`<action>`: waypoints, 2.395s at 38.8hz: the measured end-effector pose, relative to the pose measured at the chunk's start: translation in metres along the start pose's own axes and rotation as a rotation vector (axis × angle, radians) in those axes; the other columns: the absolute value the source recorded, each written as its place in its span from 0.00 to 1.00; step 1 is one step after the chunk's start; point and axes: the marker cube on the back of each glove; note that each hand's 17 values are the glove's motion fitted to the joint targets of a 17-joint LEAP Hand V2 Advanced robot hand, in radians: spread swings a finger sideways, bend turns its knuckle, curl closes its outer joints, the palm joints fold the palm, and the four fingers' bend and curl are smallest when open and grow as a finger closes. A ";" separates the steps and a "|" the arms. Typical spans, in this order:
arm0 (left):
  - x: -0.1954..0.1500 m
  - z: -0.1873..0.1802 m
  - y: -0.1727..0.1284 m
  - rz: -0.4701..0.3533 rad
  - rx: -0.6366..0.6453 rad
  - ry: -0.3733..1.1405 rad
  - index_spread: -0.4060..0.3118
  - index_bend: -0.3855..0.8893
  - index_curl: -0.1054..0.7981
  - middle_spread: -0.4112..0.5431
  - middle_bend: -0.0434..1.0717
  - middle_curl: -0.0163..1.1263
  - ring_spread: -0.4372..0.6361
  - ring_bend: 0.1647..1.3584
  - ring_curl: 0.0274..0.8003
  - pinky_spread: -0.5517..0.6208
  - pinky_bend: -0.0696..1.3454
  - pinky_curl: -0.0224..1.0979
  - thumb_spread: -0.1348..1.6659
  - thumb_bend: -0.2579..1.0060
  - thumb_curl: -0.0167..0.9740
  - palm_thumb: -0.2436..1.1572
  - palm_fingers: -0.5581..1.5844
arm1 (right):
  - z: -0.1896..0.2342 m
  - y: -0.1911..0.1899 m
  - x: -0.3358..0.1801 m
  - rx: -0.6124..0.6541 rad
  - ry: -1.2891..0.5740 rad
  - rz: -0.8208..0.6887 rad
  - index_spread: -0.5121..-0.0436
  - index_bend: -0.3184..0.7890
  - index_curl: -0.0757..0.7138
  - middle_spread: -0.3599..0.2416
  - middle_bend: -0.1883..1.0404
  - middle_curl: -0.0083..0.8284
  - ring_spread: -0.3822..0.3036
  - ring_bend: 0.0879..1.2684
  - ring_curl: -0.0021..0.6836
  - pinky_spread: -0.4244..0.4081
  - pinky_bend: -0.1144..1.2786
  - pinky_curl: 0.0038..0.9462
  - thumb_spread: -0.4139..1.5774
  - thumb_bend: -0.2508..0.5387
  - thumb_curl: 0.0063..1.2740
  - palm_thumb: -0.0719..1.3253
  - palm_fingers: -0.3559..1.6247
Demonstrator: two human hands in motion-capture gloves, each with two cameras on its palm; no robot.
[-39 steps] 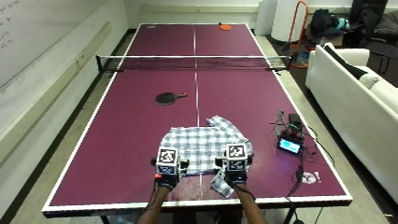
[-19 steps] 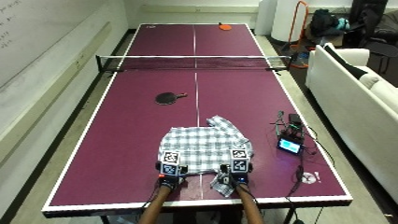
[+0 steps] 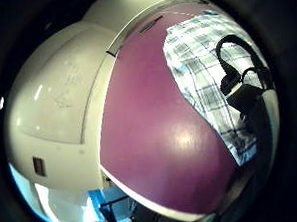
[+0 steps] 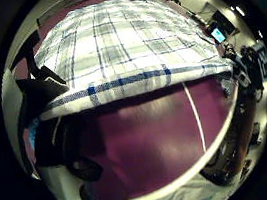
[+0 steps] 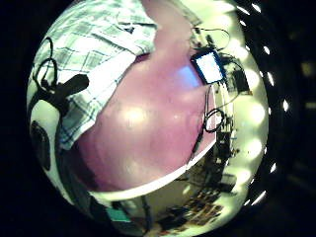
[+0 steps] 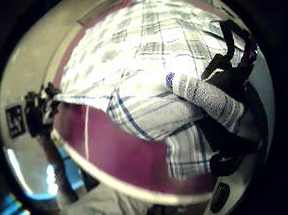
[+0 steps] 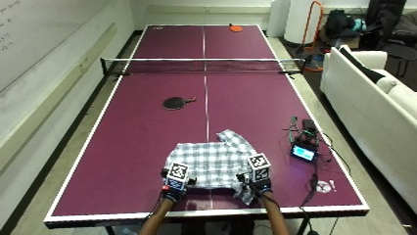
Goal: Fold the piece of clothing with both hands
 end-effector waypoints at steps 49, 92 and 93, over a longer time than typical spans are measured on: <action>-0.047 -0.089 -0.105 -0.261 0.364 -0.035 0.17 0.37 0.62 0.10 0.36 0.47 0.11 0.38 0.54 0.32 0.24 0.40 0.81 0.20 0.26 0.63 0.69 | -0.090 -0.080 0.041 0.274 -0.234 0.508 0.35 0.39 0.53 0.15 0.46 0.54 0.16 0.46 0.62 0.26 0.43 0.41 0.75 0.27 0.21 0.66 0.66; 0.015 -0.057 -0.060 -0.106 -0.057 0.228 0.42 0.41 0.51 0.43 0.19 0.29 0.53 0.33 0.42 0.69 0.34 0.38 0.91 0.22 0.16 0.29 0.47 | -0.078 -0.089 0.023 0.431 -0.733 0.632 0.41 0.40 0.39 0.22 0.60 0.63 0.17 0.56 0.68 0.12 0.50 0.43 0.70 0.39 0.30 0.75 0.79; 0.009 -0.064 -0.057 -0.122 -0.049 0.240 0.42 0.42 0.51 0.43 0.19 0.29 0.52 0.33 0.42 0.69 0.34 0.38 0.91 0.23 0.17 0.30 0.48 | -0.087 -0.095 0.008 0.446 -0.741 0.600 0.41 0.40 0.39 0.22 0.60 0.63 0.17 0.56 0.68 0.12 0.50 0.44 0.69 0.39 0.30 0.76 0.79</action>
